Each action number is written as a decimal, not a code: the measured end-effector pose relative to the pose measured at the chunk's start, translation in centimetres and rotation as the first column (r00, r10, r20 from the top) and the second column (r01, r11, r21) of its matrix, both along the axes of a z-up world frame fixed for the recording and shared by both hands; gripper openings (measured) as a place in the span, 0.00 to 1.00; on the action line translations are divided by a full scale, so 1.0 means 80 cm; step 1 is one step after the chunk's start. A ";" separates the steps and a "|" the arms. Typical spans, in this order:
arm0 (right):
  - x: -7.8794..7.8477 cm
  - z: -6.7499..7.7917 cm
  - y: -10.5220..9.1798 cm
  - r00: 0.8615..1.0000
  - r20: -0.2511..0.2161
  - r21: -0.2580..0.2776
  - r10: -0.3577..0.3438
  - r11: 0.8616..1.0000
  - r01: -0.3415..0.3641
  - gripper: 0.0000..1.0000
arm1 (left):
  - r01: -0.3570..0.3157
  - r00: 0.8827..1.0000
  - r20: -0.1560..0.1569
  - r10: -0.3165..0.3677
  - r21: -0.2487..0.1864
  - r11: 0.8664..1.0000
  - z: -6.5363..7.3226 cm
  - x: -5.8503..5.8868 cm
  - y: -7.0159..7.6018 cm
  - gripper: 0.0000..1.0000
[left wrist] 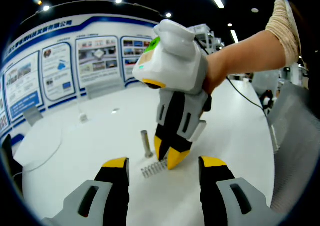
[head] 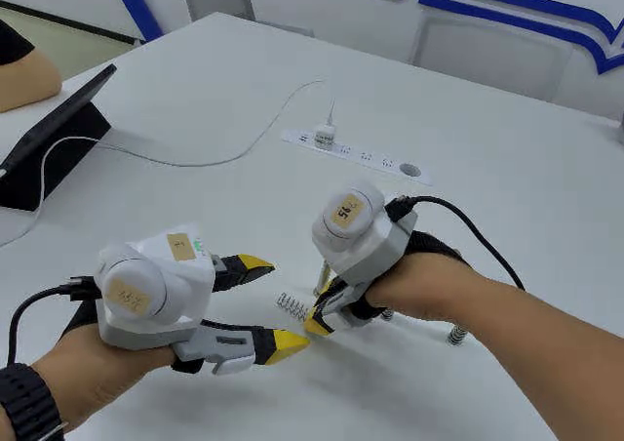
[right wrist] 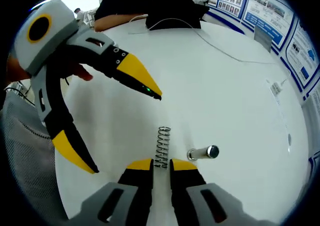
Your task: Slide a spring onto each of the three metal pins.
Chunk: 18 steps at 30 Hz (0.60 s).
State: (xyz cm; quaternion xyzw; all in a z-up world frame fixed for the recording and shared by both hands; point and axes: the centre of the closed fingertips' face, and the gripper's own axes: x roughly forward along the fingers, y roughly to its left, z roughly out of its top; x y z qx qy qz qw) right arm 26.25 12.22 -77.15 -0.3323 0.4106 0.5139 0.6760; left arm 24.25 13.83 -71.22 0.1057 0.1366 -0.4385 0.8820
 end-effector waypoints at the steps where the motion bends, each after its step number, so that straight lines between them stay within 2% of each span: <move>1: 0.001 -0.001 -0.001 1.000 0.005 -0.006 0.004 1.000 -0.004 0.14 | 0.000 1.000 -0.001 0.000 -0.002 1.000 0.000 0.000 0.000 0.57; 8: -0.001 -0.002 0.000 1.000 0.001 -0.011 0.017 1.000 -0.017 0.12 | 0.000 1.000 -0.003 0.000 0.002 1.000 -0.002 -0.001 0.000 0.56; 18: -0.012 0.006 -0.006 0.996 0.013 -0.025 0.085 0.996 -0.085 0.11 | 0.000 1.000 -0.006 0.000 0.009 1.000 -0.004 -0.002 0.001 0.55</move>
